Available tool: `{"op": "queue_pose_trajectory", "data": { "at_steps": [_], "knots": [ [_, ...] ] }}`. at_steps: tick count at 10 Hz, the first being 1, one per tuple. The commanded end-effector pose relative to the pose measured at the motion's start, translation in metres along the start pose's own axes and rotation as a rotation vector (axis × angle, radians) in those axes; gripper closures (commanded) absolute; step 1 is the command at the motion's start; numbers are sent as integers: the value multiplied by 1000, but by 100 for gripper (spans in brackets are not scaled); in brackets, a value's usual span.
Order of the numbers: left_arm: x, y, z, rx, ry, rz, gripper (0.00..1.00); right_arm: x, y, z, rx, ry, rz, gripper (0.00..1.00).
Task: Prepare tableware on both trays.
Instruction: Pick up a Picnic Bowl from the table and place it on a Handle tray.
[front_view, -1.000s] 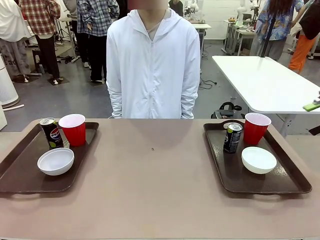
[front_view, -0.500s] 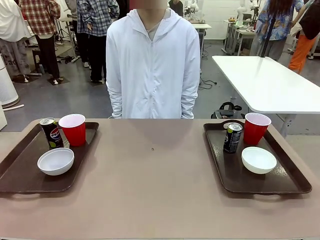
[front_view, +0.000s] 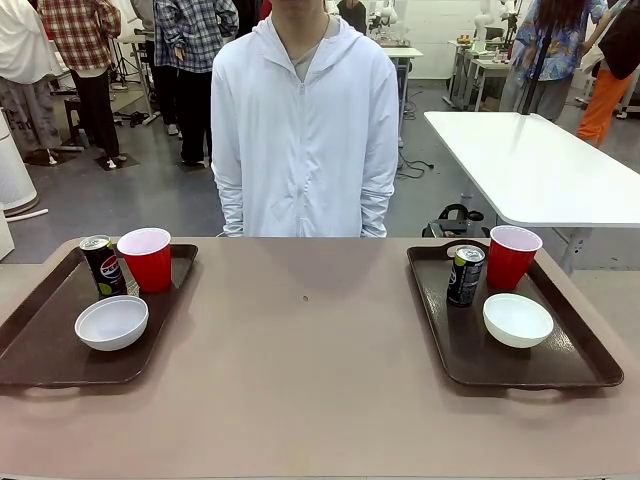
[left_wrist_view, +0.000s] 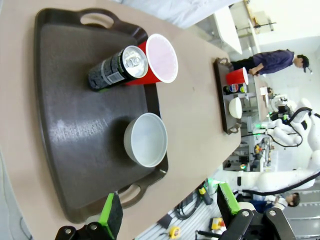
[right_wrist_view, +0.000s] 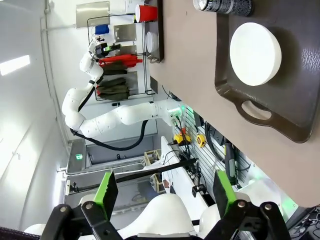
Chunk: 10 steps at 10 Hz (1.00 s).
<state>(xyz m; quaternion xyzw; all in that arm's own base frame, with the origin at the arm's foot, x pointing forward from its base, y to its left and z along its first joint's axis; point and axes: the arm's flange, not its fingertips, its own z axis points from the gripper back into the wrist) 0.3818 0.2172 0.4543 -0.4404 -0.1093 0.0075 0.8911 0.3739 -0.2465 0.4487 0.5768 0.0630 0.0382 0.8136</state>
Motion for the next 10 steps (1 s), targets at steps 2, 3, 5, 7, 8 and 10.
{"op": "queue_pose_trajectory", "data": {
  "at_steps": [2, 3, 5, 7, 8, 10],
  "knots": [
    [0, -3, 2, -9, -7, 12, 0, -3, 1, -1, 5, 0, 3, 0],
    [0, -3, 2, -9, -7, 12, 0, -3, 1, -1, 5, 0, 3, 0],
    [0, -3, 2, -9, -7, 12, 0, -3, 1, -1, 5, 0, 3, 0],
    [0, -3, 2, -9, -7, 12, 0, -3, 1, -1, 5, 0, 3, 0],
    [0, -3, 2, -9, -7, 12, 0, -3, 1, -1, 5, 0, 3, 0],
    [0, -3, 2, -9, -7, 12, 0, -3, 1, -1, 5, 0, 3, 0]
  ]
}}
